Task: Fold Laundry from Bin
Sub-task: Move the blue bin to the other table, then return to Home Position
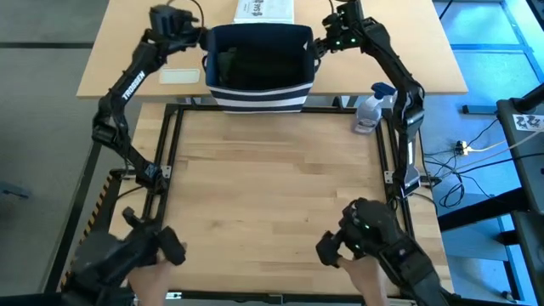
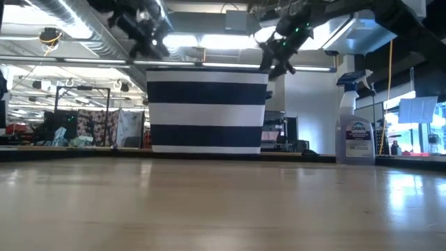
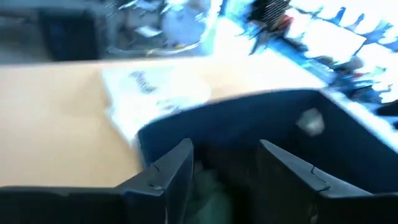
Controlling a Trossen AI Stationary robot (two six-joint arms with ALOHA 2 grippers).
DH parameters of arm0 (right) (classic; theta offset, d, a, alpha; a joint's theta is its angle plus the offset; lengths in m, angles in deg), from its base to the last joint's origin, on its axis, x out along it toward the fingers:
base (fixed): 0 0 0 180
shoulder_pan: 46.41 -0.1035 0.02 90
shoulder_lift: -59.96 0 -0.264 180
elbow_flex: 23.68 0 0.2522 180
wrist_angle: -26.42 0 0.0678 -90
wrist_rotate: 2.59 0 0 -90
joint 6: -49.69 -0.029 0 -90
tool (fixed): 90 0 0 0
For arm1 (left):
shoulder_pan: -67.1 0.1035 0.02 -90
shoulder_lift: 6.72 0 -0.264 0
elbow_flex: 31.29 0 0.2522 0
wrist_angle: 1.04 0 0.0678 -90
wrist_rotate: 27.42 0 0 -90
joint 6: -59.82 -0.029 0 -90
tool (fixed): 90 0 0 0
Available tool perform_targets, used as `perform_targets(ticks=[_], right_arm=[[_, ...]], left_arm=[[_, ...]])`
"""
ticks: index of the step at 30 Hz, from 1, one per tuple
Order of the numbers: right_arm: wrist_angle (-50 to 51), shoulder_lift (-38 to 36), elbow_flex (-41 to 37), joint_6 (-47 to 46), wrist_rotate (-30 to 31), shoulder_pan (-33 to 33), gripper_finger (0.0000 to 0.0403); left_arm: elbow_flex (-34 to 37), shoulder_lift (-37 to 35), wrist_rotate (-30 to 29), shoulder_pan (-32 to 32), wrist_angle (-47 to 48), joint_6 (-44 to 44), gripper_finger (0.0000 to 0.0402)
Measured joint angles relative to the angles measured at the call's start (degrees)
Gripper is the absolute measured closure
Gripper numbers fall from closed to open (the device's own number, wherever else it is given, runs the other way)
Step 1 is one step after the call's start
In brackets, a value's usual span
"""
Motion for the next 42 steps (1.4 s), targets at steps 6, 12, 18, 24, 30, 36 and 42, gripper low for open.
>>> perform_targets(ticks=[6,12,18,24,30,36,42], right_arm=[[0.1,-7.4,0.0,1.6,2.0,-0.2,0.0215],[3.9,-18.1,0.0,7.6,1.8,-5.3,0.0387],[6.8,-27.2,-1.3,8.5,9.1,-16.7,0.038],[2.3,-38.1,-15.8,6.3,12.1,-26.0,0.0396],[-21.4,-55.7,-48.6,-1.8,15.2,-34.1,0.0398],[-44.4,-73.4,-79.7,-9.8,21.8,-41.3,0.0395],[-58.5,-84.9,-99.1,-13.3,24.1,-45.1,0.0394]], left_arm=[[-11.4,-3.1,4.6,-4.4,5.1,-3.6,0.0271],[-12.4,-11.6,-2.0,-18.2,15.9,-13.8,0.0391],[-10.5,-22.8,-18.8,-36.6,24.2,-16.8,0.04],[0.4,-34.6,-29.2,-55.2,22.5,-12.0,0.0401],[15.6,-42.8,-36.4,-69.4,14.8,-11.4,0.0401],[25.6,-48.6,-31.2,-75.5,6.2,-9.6,0.0401],[30.2,-50.8,-17.3,-78.3,8.1,-11.4,0.0401]])
